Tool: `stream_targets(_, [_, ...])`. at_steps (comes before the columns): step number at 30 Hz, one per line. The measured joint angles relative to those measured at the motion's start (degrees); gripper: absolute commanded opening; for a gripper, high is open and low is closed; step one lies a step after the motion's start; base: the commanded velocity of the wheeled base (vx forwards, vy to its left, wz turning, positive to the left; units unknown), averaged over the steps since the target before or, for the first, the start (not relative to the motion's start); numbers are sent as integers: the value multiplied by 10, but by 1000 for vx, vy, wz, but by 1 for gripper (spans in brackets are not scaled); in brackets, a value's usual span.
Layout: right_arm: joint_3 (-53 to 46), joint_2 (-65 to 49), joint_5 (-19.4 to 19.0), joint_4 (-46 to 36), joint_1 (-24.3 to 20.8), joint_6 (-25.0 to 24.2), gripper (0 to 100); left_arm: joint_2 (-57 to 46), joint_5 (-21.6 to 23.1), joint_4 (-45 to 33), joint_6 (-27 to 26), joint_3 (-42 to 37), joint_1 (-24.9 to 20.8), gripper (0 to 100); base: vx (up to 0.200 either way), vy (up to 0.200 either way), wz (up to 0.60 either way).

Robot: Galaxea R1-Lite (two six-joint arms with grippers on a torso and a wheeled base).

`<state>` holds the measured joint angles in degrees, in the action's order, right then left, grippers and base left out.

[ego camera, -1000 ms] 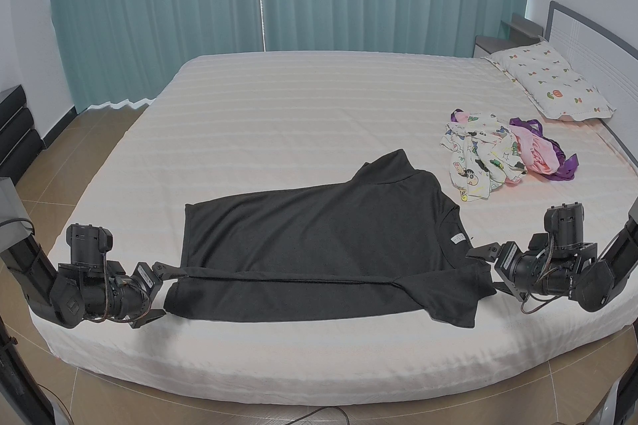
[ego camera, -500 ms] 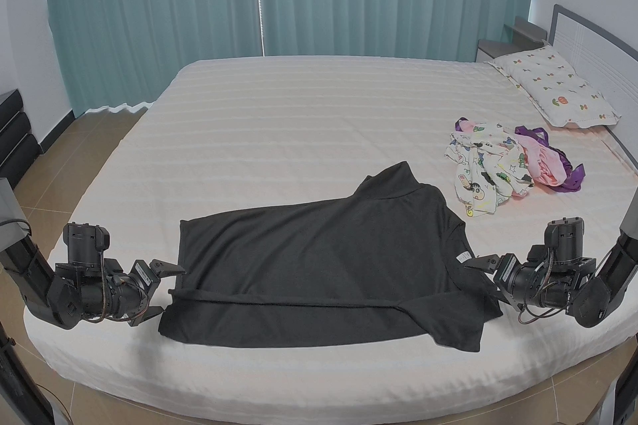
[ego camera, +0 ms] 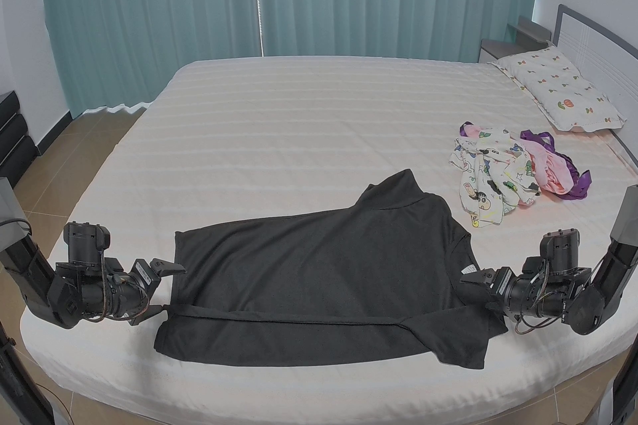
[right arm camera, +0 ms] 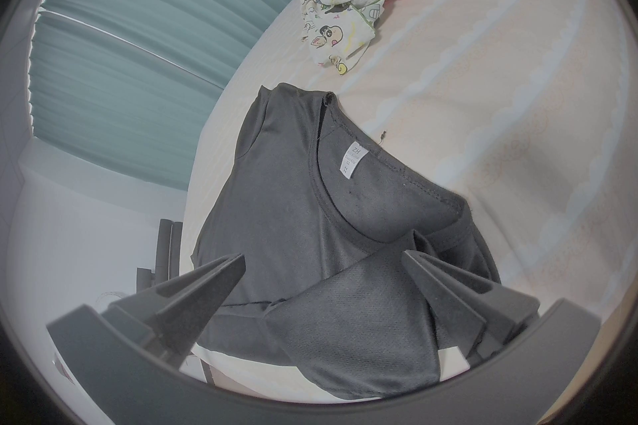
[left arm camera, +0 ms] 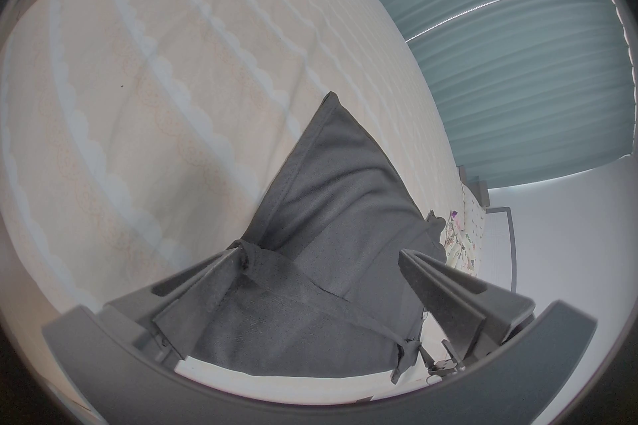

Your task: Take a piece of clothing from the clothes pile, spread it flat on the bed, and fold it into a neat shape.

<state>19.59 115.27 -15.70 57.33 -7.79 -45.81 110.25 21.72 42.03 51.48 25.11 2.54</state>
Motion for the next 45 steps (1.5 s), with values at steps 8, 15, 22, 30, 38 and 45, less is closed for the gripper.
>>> stream_targets(8, [-15, 7, 0, 6, 3, 24, 100, 1, 0, 0, 0, -1, 0, 100, 0, 0, 0])
stream_targets(15, [-20, 11, 0, 7, 4, 30, 100, 2, 0, 0, 0, -1, -1, 100, 0, 0, 0])
stream_targets(22, [-26, 15, 2, 7, 3, 46, 100, 3, 0, 0, -1, 0, -1, 100, 0, 0, 0])
stream_targets(30, [-29, 19, 4, 7, 3, 60, 100, 4, 0, 0, -1, 0, -1, 100, 0, 0, 0])
stream_targets(38, [-27, 27, 2, 9, 2, 60, 0, 4, 0, 0, -1, 0, -1, 100, 0, 0, 0])
stream_targets(45, [-28, 44, 1, 55, 12, 58, 0, 4, 0, 0, -1, 2, 0, 100, 0, 0, 0])
